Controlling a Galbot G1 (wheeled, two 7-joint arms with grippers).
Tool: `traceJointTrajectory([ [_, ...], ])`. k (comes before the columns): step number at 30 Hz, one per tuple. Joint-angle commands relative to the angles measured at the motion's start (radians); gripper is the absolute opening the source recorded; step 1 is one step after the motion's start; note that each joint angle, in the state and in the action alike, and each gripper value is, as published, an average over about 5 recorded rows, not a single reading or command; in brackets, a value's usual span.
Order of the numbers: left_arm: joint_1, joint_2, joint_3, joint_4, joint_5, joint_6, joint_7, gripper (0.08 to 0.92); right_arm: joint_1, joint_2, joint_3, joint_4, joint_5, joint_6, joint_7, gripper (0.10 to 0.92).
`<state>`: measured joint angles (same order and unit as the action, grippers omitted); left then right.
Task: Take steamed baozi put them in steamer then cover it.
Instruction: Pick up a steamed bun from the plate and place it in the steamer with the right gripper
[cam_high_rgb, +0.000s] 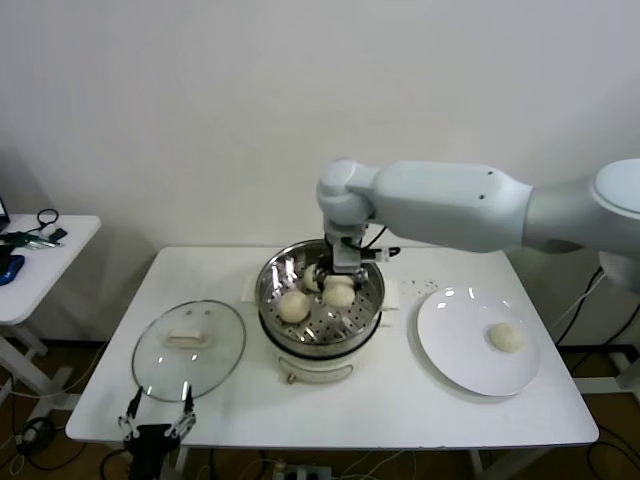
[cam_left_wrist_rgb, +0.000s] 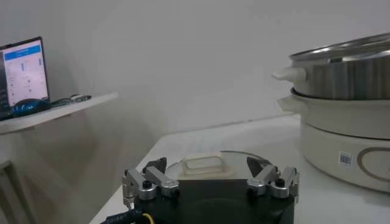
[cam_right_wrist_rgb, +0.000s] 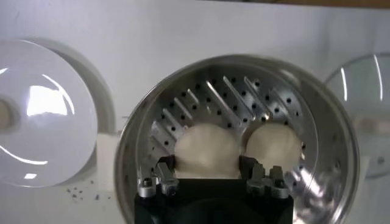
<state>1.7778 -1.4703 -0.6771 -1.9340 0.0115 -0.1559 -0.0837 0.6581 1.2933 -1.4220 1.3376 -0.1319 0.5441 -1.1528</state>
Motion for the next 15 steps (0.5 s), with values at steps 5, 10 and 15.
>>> traceJointTrajectory([
  [5,-0.006,0.005,-0.003,0.013,-0.011,0.001,-0.001,0.823,-0.089,0.055,0.0,0.021,-0.115,0.047,0.001,0.686],
  [10,-0.009,0.005,-0.002,0.018,-0.013,0.001,-0.001,0.823,-0.1,0.05,0.002,0.025,-0.114,0.041,0.003,0.689],
  [15,-0.015,0.007,-0.001,0.021,-0.012,0.004,-0.001,0.823,-0.101,0.051,0.0,0.022,-0.095,0.028,0.003,0.695],
])
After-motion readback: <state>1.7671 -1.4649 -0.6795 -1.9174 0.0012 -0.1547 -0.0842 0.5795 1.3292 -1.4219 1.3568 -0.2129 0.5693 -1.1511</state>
